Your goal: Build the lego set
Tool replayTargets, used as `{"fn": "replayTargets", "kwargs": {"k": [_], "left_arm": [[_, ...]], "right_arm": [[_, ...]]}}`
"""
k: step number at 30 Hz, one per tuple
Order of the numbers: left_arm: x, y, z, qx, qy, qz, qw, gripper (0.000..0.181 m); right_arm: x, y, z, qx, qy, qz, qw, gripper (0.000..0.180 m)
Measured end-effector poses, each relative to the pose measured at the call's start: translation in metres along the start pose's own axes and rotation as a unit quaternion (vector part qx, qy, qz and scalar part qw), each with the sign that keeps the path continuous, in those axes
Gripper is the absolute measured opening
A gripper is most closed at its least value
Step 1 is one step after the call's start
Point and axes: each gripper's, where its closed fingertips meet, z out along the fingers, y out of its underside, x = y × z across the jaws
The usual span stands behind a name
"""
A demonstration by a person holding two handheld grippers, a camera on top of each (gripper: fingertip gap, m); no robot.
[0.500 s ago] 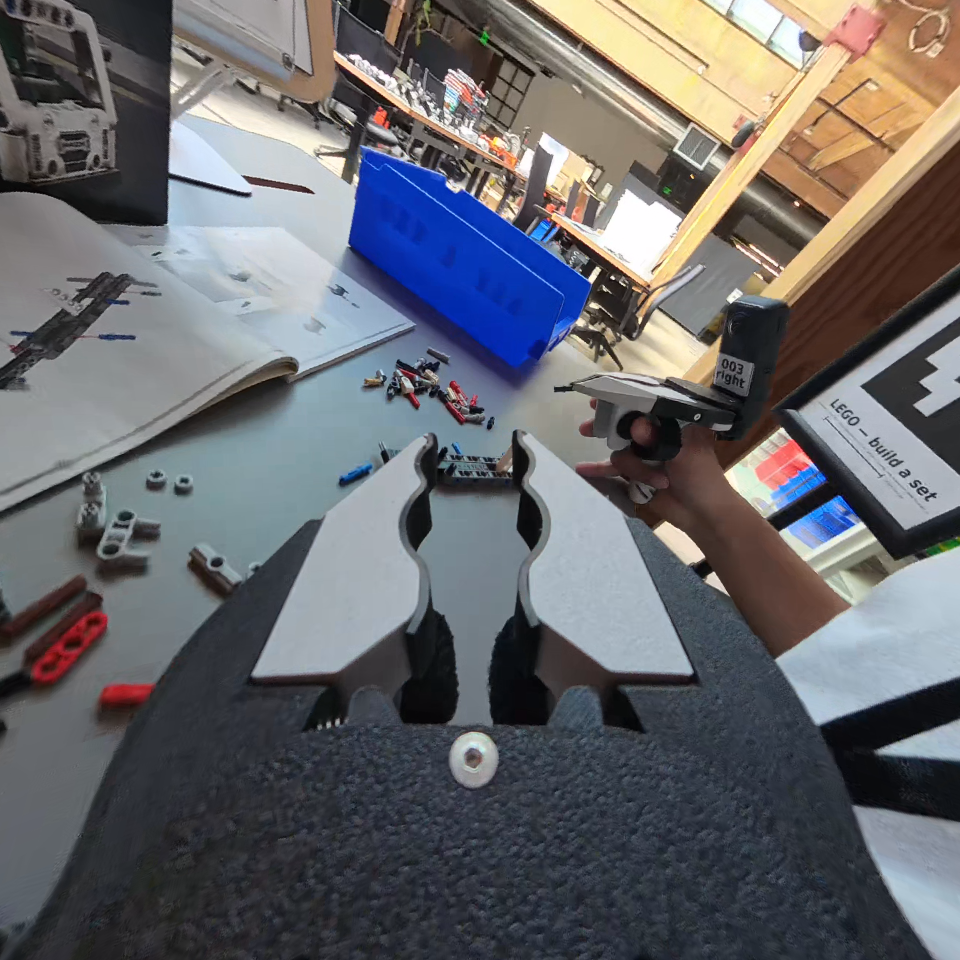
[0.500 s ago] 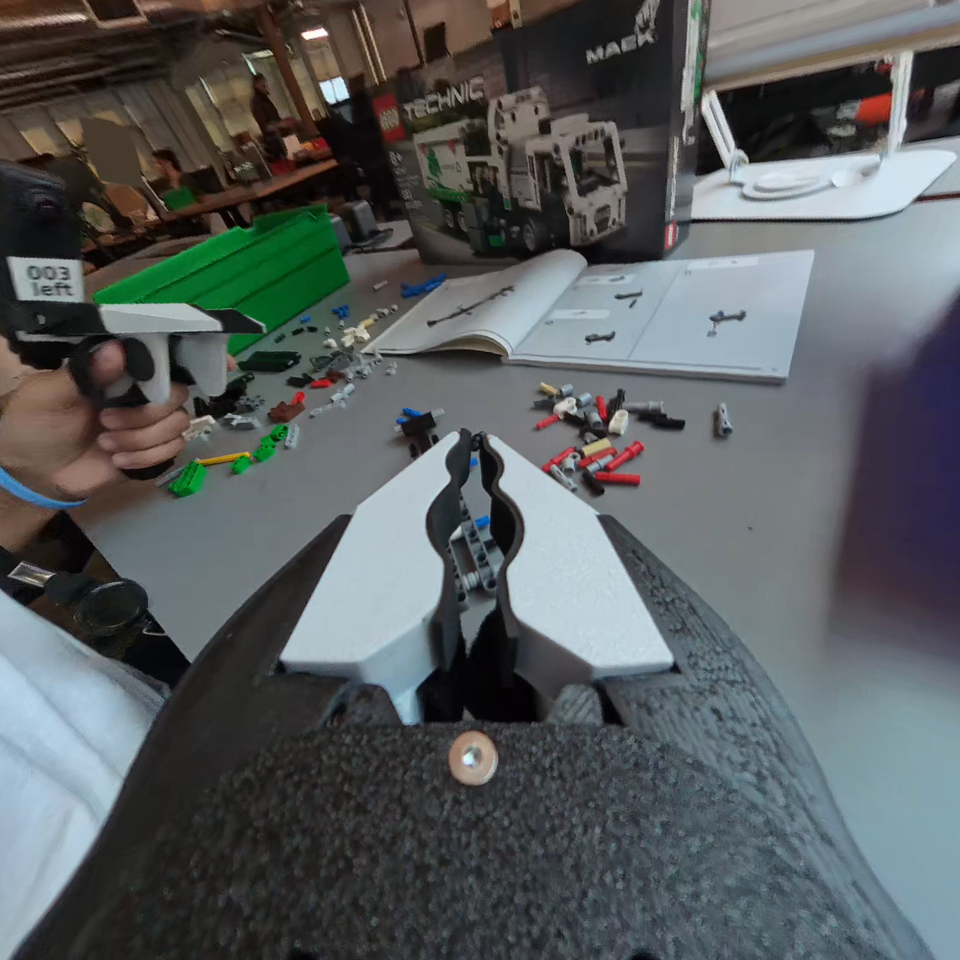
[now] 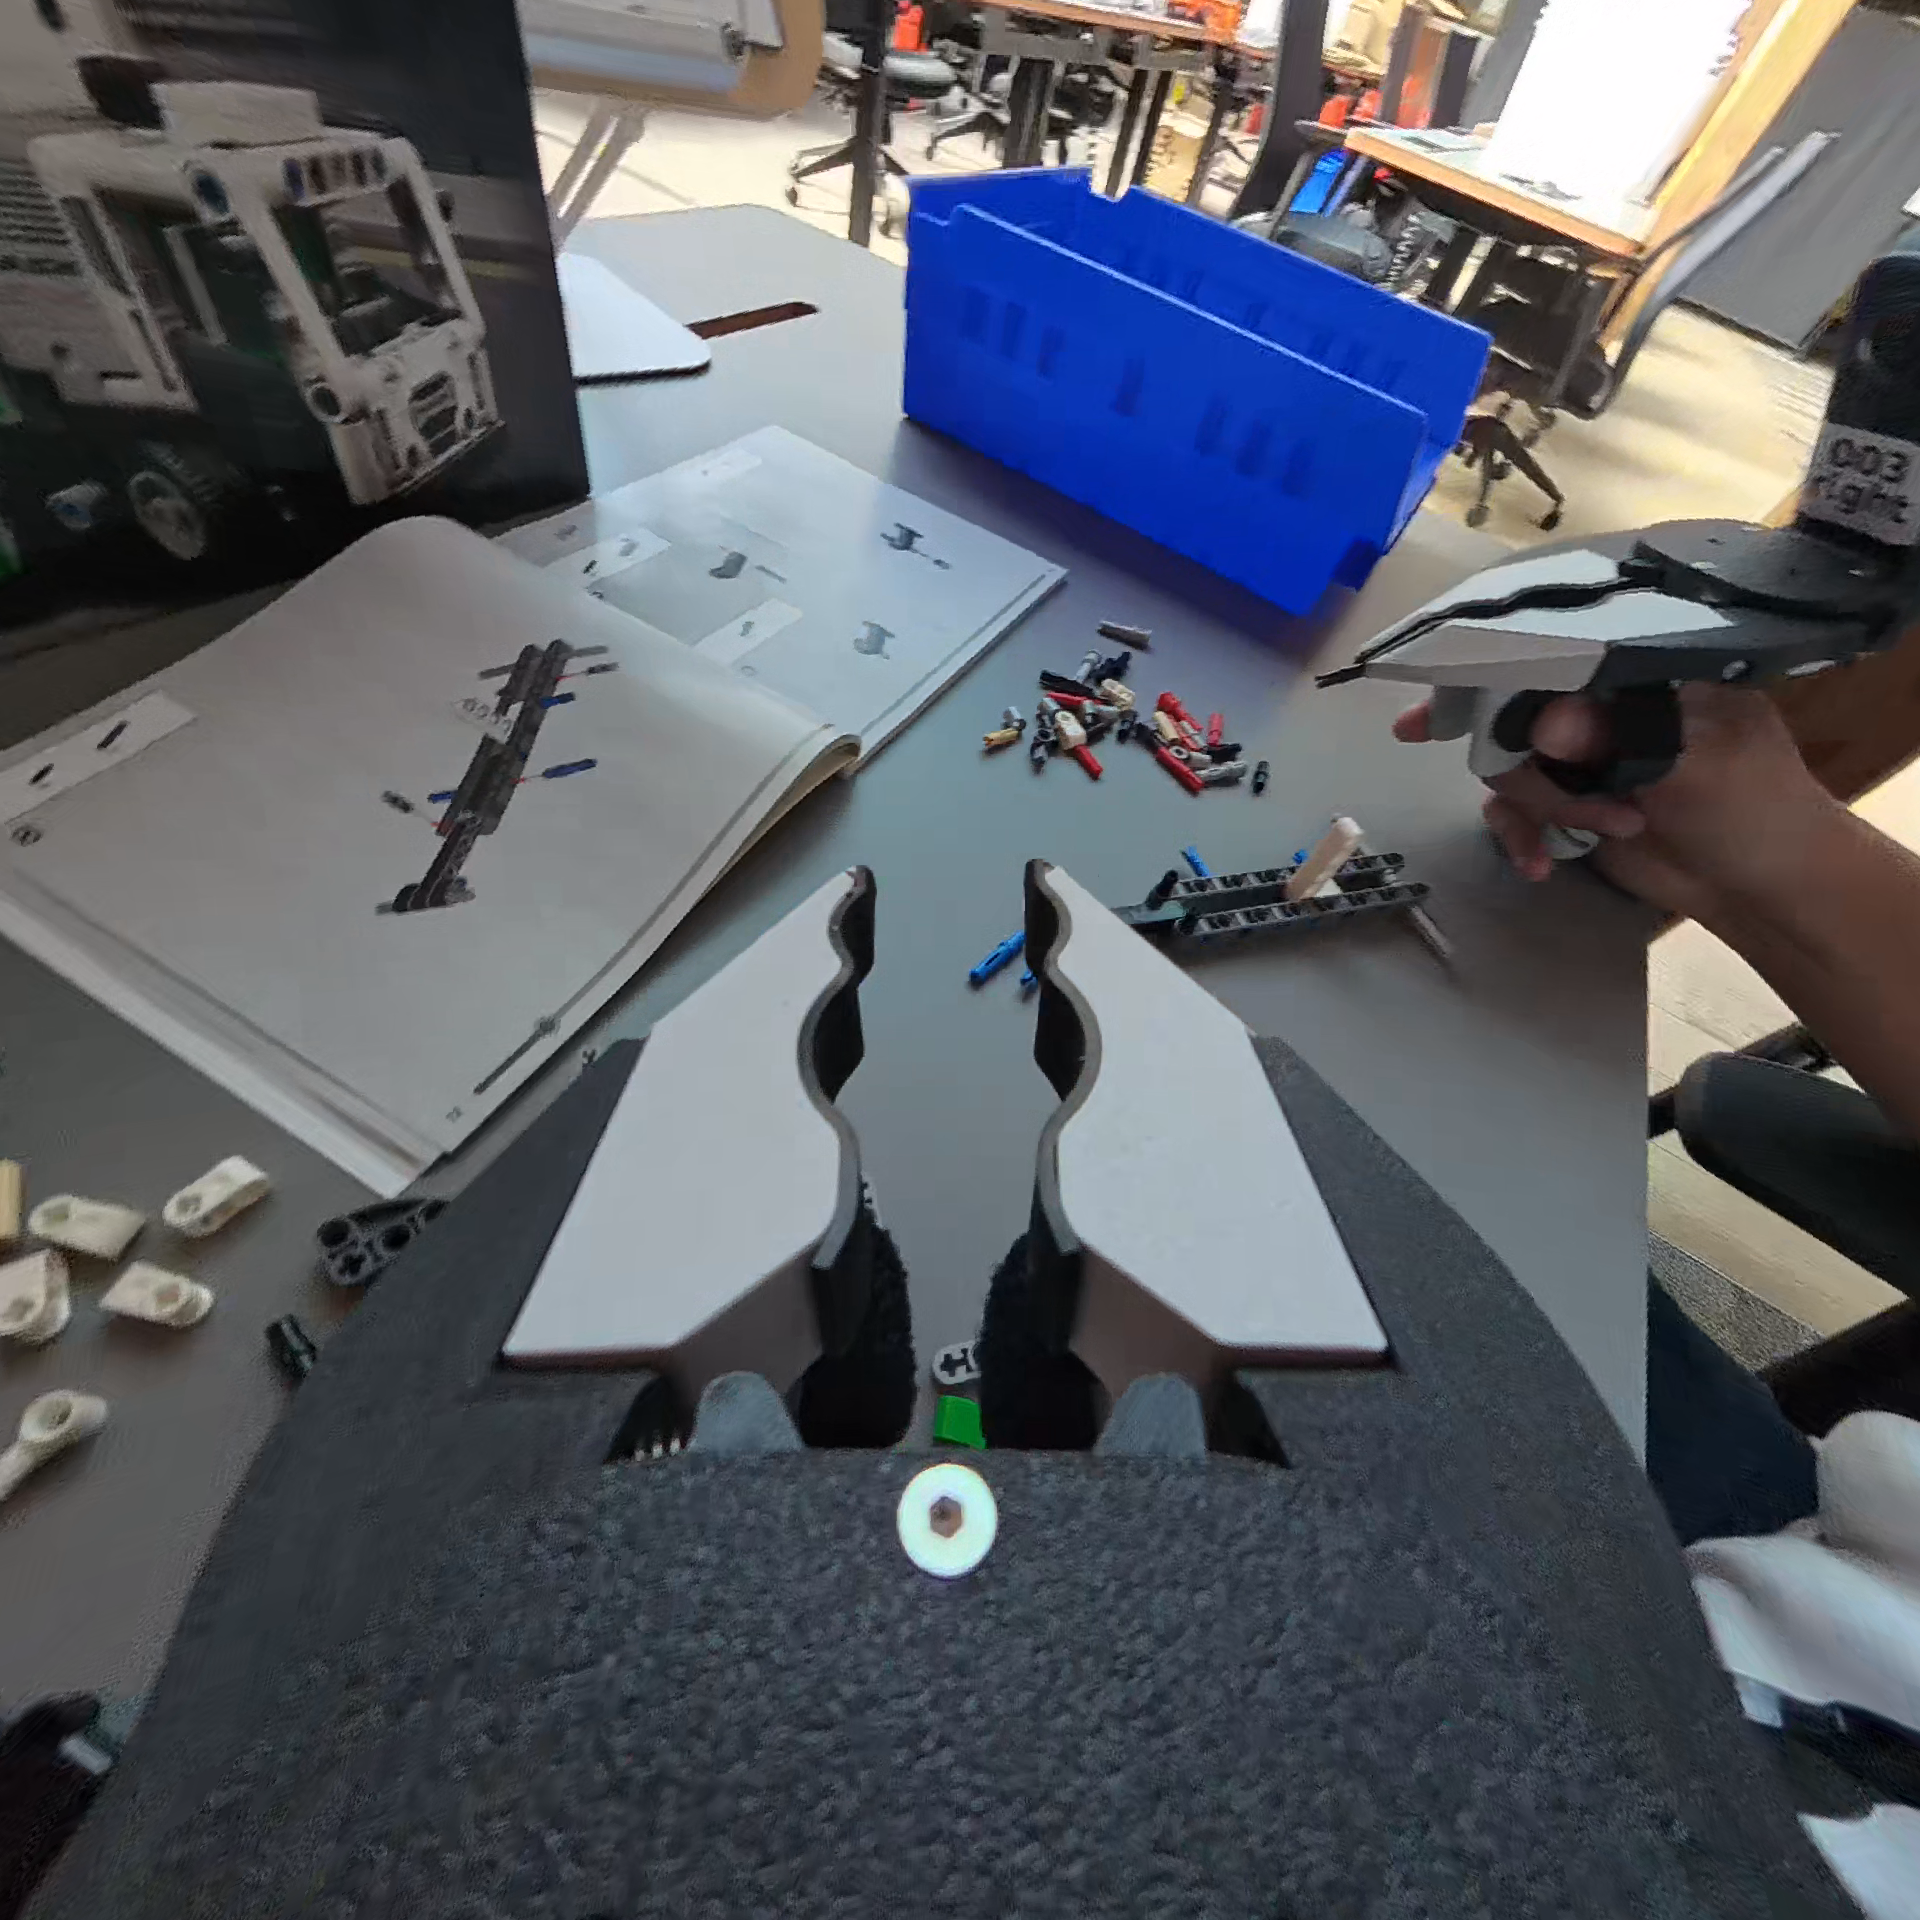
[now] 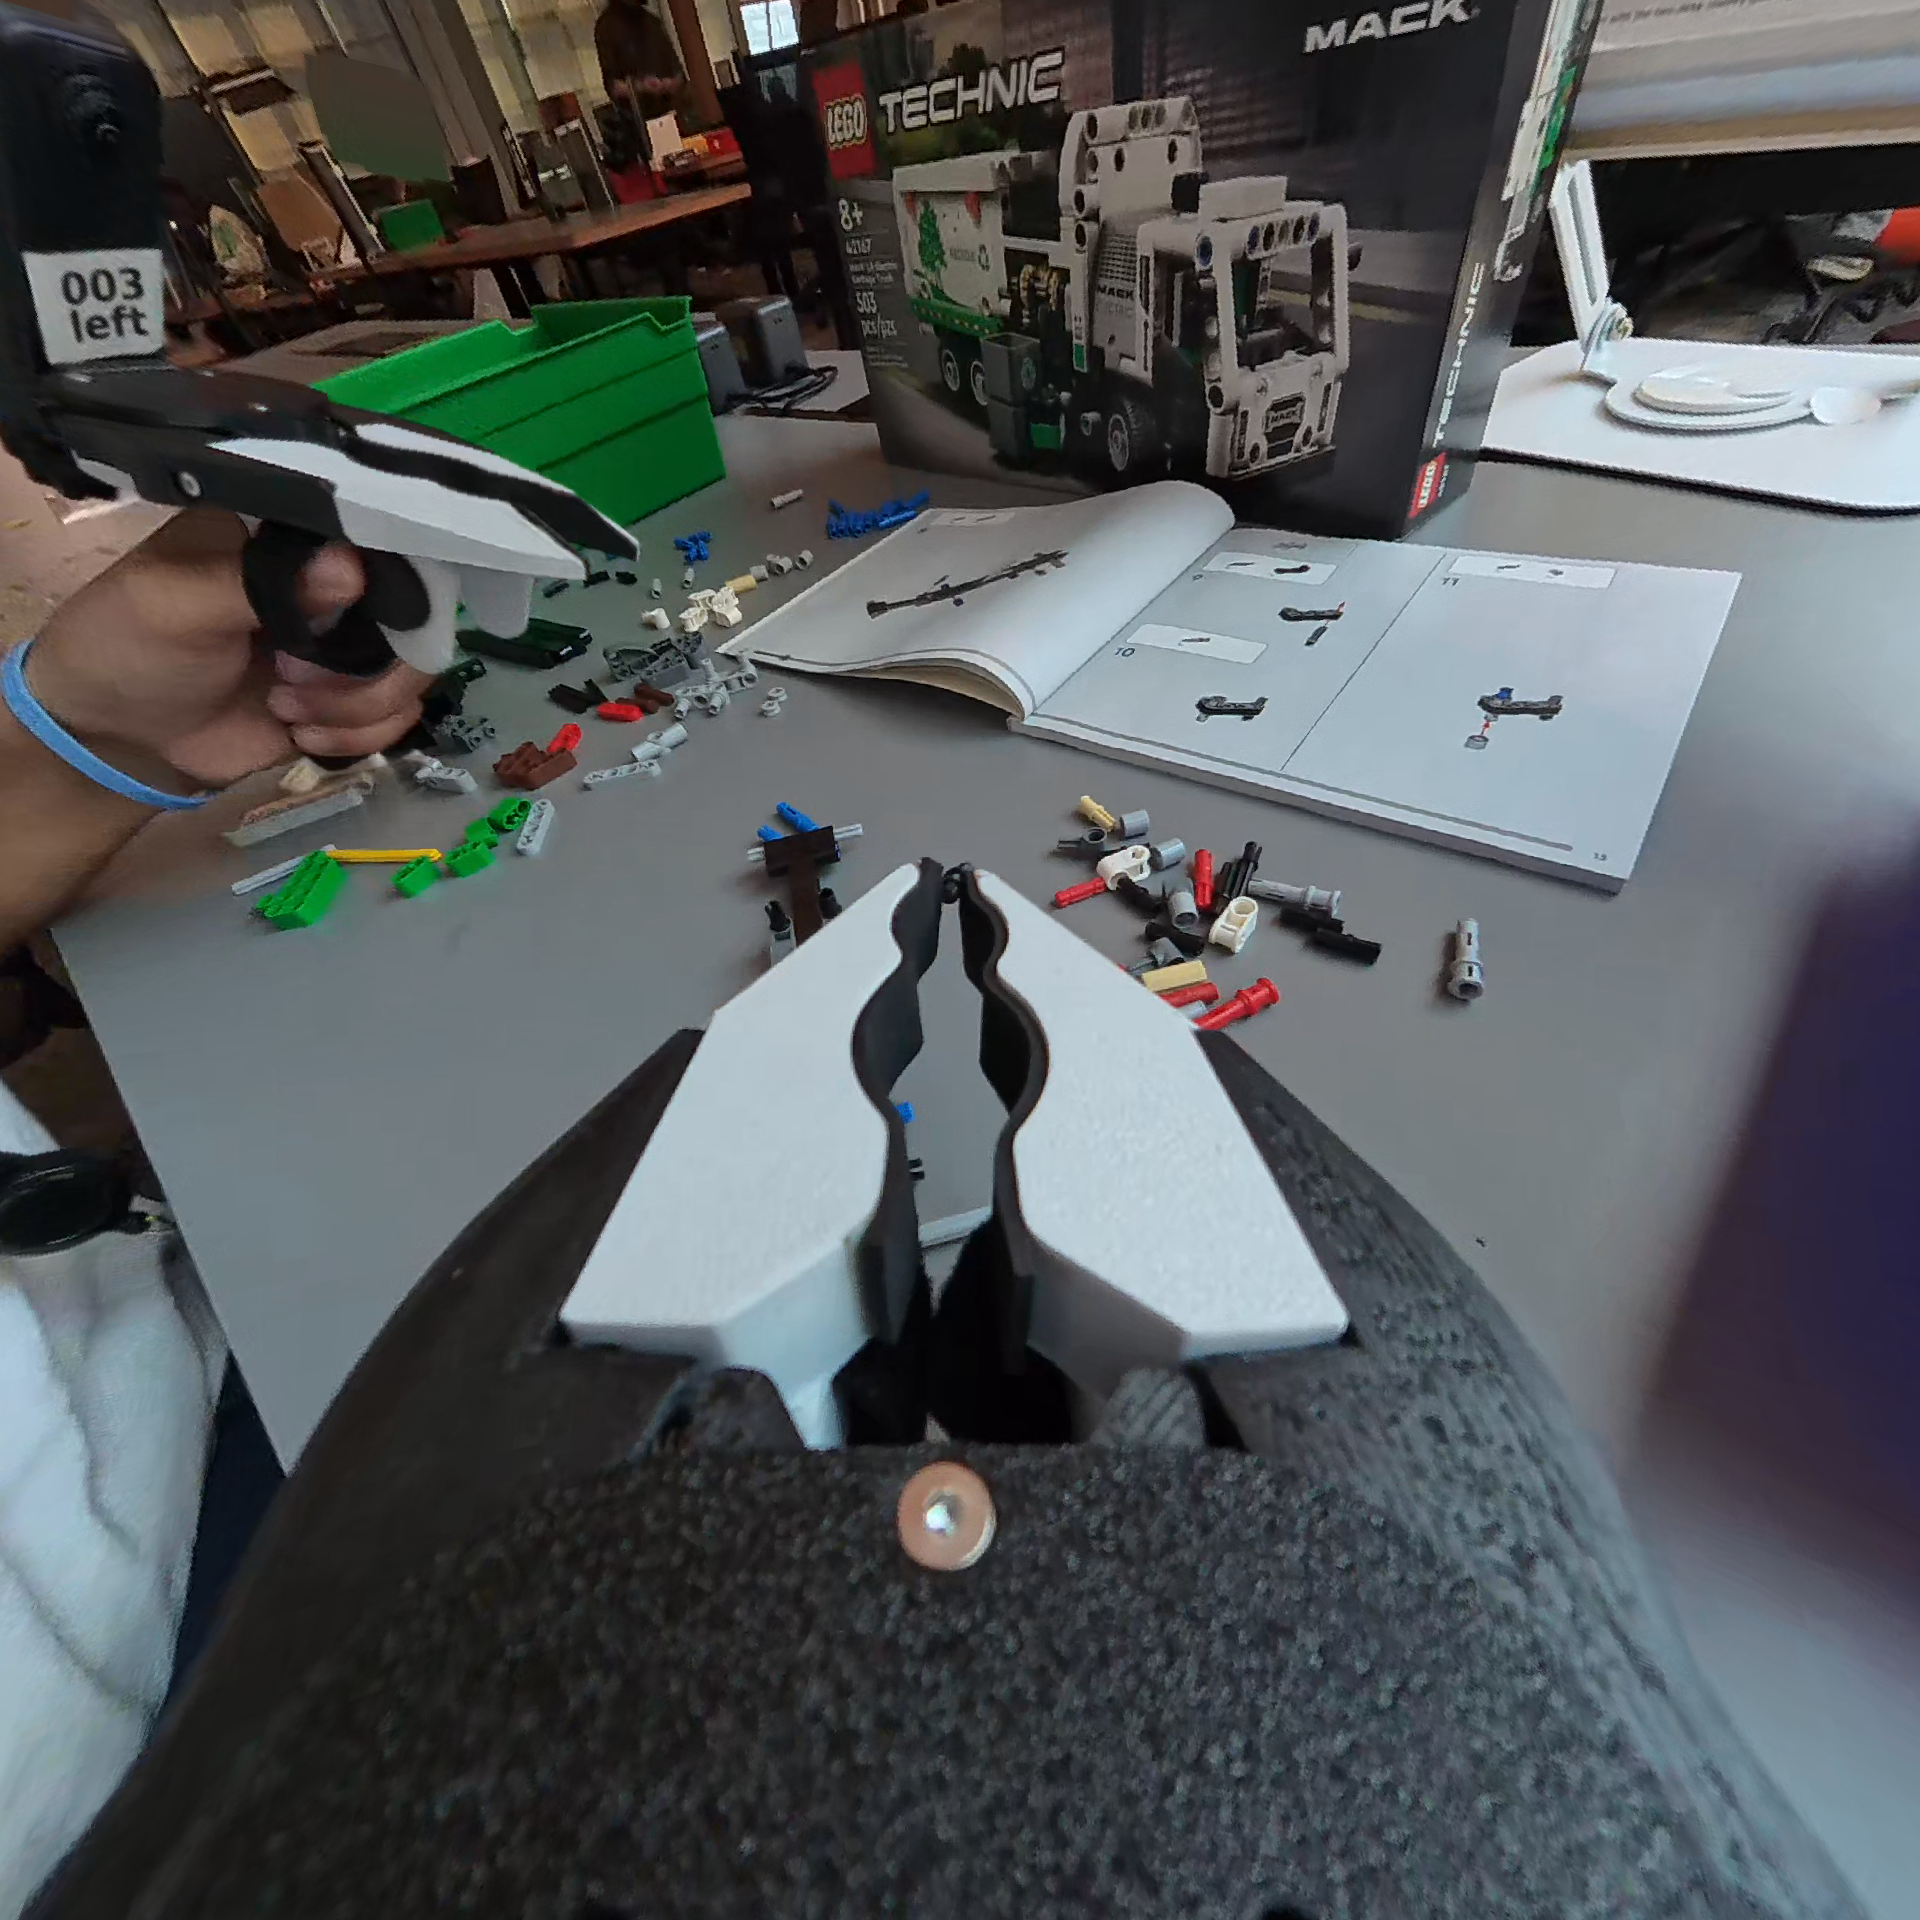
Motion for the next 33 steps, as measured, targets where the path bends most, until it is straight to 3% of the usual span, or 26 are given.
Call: {"fn": "replayTargets", "kwargs": {"k": [4, 7, 13, 16, 22, 25, 28, 33], "left_arm": [[-0.072, 0.022, -0.016, -0.033, -0.233, 0.013, 0.972, 0.025], [-0.084, 0.026, -0.024, -0.050, -0.272, 0.009, 0.961, 0.033], [-0.046, 0.010, -0.010, -0.063, -0.201, -0.034, 0.977, 0.033], [-0.015, 0.009, -0.013, -0.070, -0.180, 0.001, 0.981, 0.033], [0.072, 0.029, -0.009, -0.071, -0.028, 0.069, 0.995, 0.027], [0.086, 0.032, -0.010, -0.065, -0.038, 0.153, 0.985, 0.027], [0.092, 0.041, -0.007, -0.058, -0.075, 0.238, 0.967, 0.030], [0.127, 0.032, -0.006, -0.007, -0.010, 0.217, 0.976, 0.029]], "right_arm": [[-0.008, -0.002, 0.002, 0.006, 0.002, -0.052, 0.999, 0.003], [-0.007, -0.008, -0.003, 0.030, 0.010, -0.056, 0.998, 0.003], [-0.009, -0.013, -0.010, 0.055, 0.006, -0.053, 0.997, 0.002], [-0.016, -0.013, -0.012, 0.062, -0.003, -0.069, 0.996, 0.002], [-0.023, -0.016, -0.006, 0.062, -0.036, -0.067, 0.995, 0.002], [-0.031, -0.020, -0.009, 0.076, -0.044, -0.051, 0.995, 0.002], [-0.060, -0.024, -0.004, 0.073, -0.101, 0.029, 0.992, 0.002], [-0.106, -0.021, 0.005, 0.073, -0.175, 0.091, 0.978, 0.002]]}}
